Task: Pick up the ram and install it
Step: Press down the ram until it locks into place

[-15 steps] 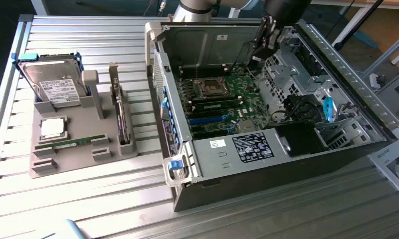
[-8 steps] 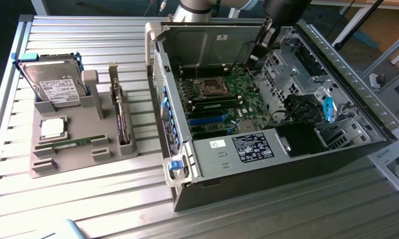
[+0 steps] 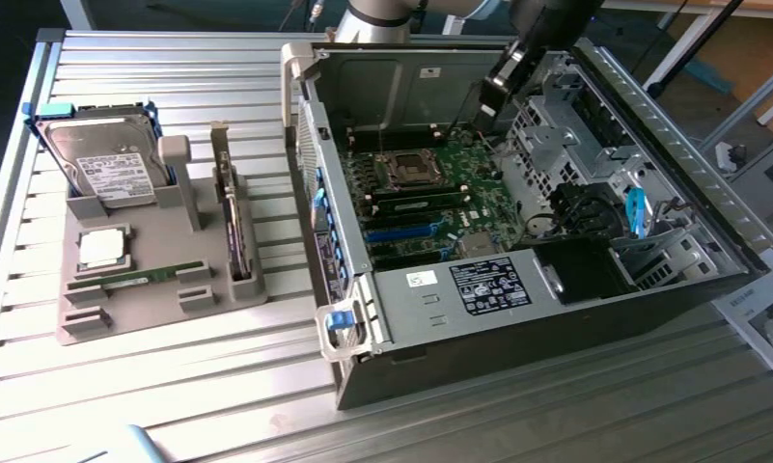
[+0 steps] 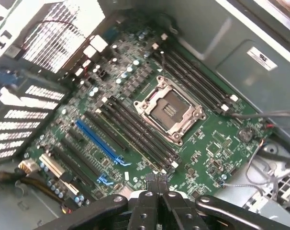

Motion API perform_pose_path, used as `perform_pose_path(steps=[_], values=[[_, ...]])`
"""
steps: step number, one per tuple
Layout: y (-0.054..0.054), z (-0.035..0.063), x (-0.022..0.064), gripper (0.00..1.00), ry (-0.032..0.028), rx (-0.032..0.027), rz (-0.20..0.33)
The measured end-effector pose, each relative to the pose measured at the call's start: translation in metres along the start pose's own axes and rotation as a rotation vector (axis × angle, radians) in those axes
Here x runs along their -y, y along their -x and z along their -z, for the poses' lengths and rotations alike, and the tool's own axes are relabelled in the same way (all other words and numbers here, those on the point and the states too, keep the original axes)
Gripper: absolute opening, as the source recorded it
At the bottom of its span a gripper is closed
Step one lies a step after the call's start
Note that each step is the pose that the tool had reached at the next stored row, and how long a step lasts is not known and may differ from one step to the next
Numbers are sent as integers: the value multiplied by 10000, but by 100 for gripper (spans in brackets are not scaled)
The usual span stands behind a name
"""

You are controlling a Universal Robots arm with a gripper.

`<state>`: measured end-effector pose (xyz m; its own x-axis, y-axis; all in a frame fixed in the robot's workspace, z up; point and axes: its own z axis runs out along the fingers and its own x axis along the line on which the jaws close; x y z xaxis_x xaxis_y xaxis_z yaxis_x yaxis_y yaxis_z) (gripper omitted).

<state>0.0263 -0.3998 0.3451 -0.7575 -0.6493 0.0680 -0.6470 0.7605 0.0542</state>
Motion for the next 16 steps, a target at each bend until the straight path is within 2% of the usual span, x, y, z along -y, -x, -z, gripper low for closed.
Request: perform_pose_path(steps=[2,4,5,6,9,10,12,14,16], values=[[1,-19,0,11,10,50,-435],[1,-27,0,11,-15,102,-641],[2,-34,1,11,-85,215,-808],[2,-37,1,11,-137,298,-892],[3,-39,1,11,-268,481,-1070],[3,-41,1,11,-360,606,-1162],[3,-42,1,11,-504,798,-1285],[3,-43,1,11,-582,906,-1373],[3,-44,1,11,-599,933,-1508]])
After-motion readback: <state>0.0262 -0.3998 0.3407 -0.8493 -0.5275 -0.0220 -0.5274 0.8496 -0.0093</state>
